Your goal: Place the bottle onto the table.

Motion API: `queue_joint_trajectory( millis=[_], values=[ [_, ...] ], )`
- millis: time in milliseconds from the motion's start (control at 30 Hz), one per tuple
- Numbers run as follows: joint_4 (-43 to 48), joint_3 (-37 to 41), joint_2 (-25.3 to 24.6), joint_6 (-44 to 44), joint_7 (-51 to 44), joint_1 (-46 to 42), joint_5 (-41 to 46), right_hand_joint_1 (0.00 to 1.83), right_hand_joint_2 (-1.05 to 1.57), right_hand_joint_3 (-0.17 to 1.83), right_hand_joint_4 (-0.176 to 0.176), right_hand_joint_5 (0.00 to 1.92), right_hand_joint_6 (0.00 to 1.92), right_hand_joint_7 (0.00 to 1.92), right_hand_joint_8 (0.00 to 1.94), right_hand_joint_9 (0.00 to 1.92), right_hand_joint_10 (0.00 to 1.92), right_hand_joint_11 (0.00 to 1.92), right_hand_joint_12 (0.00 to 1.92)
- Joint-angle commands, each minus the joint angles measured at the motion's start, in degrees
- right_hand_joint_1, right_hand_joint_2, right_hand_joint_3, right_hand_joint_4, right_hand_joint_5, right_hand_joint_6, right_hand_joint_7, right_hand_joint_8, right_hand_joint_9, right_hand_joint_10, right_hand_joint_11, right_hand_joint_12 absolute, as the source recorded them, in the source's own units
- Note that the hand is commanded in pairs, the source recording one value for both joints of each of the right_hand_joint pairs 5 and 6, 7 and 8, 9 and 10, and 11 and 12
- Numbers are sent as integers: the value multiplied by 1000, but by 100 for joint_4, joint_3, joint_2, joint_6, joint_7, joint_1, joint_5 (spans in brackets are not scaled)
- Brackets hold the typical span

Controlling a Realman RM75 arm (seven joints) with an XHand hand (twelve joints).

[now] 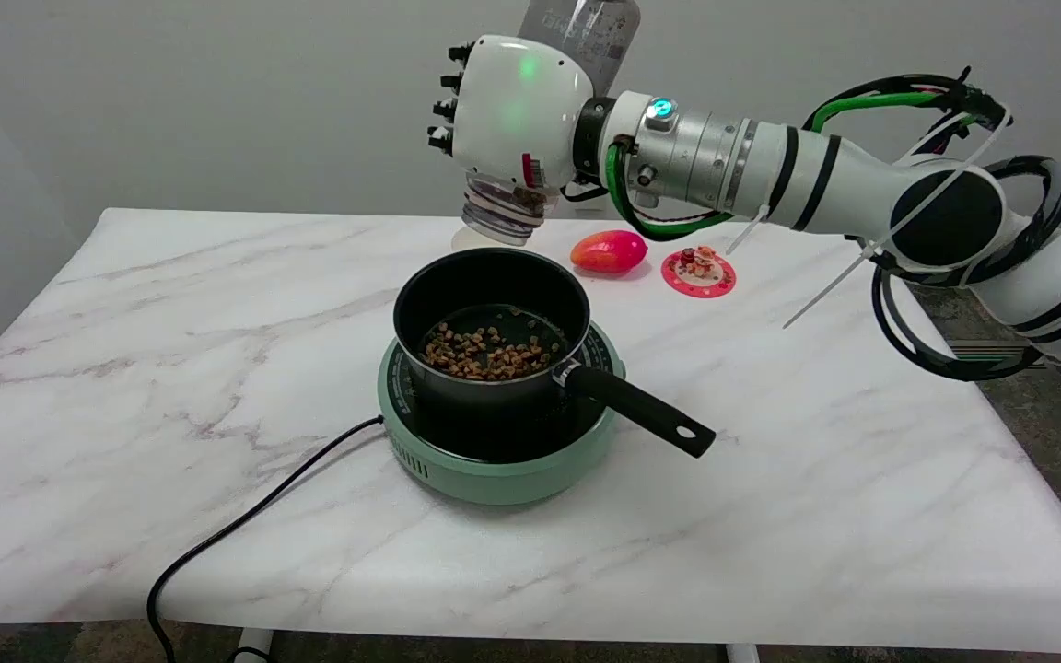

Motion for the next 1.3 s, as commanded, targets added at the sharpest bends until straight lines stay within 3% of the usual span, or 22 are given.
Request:
queue_joint_trajectory(
  millis=[33,667,967,1300],
  values=[
    [-65,-71,23,83,21,38,-32,1526,823,701,0,1920,1920,1920,1920,1397,1397,1198,1198],
    [-133,228,212,-363,493,-301,273,1512,804,730,0,1920,1920,1920,1920,1372,1372,1186,1186],
    [-250,1558,416,-795,493,-1568,678,1513,806,730,0,1920,1920,1920,1920,1368,1368,1183,1183],
    [-656,3412,494,-1786,501,-3342,2507,1526,780,759,0,1920,1920,1920,1920,1357,1357,1180,1180]
  ],
)
